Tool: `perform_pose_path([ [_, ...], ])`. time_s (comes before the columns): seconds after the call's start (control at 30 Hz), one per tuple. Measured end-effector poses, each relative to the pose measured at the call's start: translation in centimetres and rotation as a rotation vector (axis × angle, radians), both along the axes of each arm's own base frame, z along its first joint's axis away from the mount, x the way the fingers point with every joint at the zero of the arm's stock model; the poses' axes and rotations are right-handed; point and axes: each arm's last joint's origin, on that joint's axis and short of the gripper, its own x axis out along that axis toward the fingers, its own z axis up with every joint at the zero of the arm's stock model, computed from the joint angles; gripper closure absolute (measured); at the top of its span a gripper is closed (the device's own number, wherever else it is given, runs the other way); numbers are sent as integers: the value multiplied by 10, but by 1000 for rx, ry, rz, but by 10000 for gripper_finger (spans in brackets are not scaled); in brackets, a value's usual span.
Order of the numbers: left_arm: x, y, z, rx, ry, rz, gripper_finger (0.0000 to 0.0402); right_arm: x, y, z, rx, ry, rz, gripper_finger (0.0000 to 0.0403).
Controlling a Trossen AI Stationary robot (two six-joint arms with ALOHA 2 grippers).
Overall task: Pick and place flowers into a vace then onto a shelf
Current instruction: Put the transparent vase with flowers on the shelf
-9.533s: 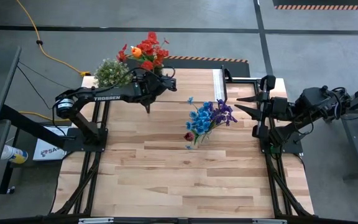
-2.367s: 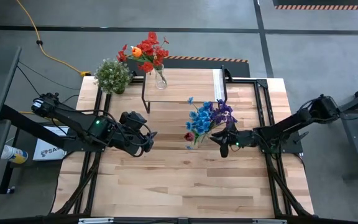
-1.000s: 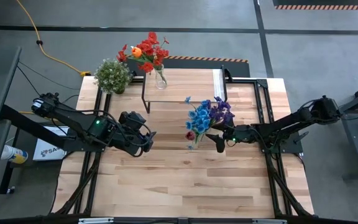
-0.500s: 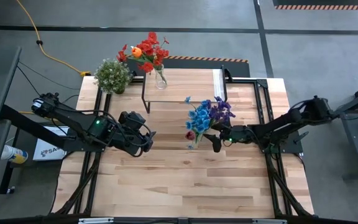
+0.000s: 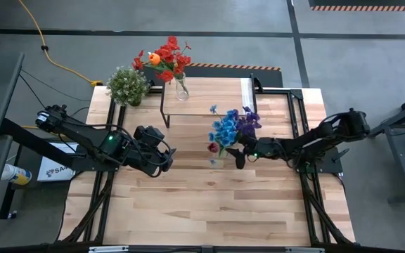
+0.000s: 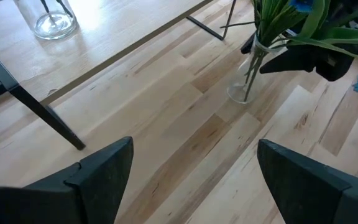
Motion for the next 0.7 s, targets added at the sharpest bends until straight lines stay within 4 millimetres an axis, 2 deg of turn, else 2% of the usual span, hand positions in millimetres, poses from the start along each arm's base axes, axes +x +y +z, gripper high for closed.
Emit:
perform_pose_path([
  [0.27,0,0,0,0,0,0,25,8,0,5,-59,28,-12,153],
  [0.4,0,0,0,0,0,0,25,8,0,4,-58,36,-14,181],
  [0.57,-1,0,0,3,7,0,25,8,0,4,-57,34,-14,238],
  [0.7,-1,0,0,3,7,0,25,8,0,4,-56,33,-11,238],
])
